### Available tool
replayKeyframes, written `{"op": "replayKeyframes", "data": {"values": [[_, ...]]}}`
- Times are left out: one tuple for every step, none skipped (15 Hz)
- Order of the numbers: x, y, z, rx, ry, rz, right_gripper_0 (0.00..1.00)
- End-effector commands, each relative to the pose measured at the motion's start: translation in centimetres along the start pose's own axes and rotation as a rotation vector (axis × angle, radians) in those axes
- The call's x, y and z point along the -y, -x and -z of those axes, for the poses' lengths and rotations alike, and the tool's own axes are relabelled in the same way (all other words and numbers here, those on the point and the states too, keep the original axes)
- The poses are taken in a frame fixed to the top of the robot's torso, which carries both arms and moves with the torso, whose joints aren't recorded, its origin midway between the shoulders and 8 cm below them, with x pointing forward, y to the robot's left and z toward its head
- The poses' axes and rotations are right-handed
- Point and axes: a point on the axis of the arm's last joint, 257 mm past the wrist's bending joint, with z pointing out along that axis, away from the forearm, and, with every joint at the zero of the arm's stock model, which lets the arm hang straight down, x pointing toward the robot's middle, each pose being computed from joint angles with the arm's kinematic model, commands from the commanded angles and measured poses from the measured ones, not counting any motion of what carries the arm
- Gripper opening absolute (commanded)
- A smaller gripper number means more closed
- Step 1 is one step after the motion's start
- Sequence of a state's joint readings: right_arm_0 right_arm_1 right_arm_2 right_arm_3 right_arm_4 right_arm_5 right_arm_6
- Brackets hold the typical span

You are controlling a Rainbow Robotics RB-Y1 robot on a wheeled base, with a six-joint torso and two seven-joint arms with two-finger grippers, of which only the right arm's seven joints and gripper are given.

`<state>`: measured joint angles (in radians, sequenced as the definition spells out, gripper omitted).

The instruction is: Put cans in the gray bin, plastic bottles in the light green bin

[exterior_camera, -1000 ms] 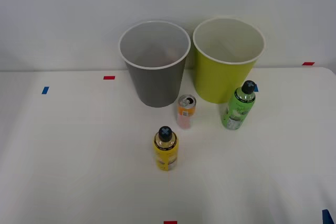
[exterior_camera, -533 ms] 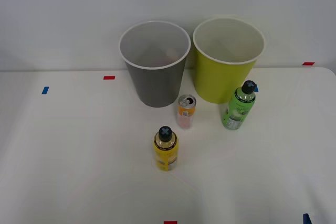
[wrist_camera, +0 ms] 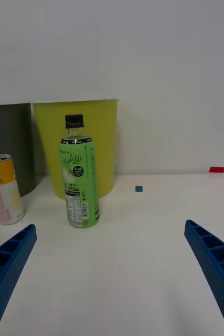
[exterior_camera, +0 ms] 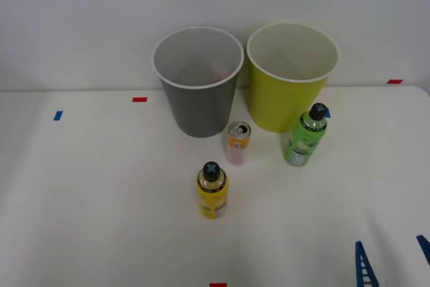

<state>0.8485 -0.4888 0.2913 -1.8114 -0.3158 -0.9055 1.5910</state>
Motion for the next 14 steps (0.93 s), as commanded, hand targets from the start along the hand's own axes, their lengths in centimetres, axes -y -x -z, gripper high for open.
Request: {"op": "replayKeyframes", "data": {"values": [[-0.2, -0.9, -3.0, -0.009, 0.011, -0.012, 0.98], [-0.5, -1.2, -4.6, -0.010, 0.016, -0.021, 0.98], [-0.8, -1.4, -5.7, -0.012, 0.018, -0.026, 0.98], [-1.1, -1.6, -6.8, -0.014, 0.022, -0.034, 0.98], [-1.4, -1.9, -8.3, -0.019, 0.028, -0.039, 0.98], [-1.6, -2.1, -9.4, -0.014, 0.032, -0.042, 0.98], [-1.7, -2.5, -10.3, -0.007, 0.033, -0.039, 0.98], [-1.8, -3.3, -11.3, 0.006, 0.037, -0.039, 0.98], [-1.8, -3.8, -12.1, 0.018, 0.039, -0.035, 0.98], [-1.7, -4.2, -13.4, 0.026, 0.046, -0.027, 0.98], [-1.8, -4.5, -14.4, 0.030, 0.053, -0.017, 0.97], [-1.9, -4.8, -15.5, 0.035, 0.060, -0.011, 0.96], [-1.9, -5.0, -16.7, 0.042, 0.068, -0.005, 0.95], [-2.3, -5.1, -18.0, 0.052, 0.080, 0.002, 0.94]]}}
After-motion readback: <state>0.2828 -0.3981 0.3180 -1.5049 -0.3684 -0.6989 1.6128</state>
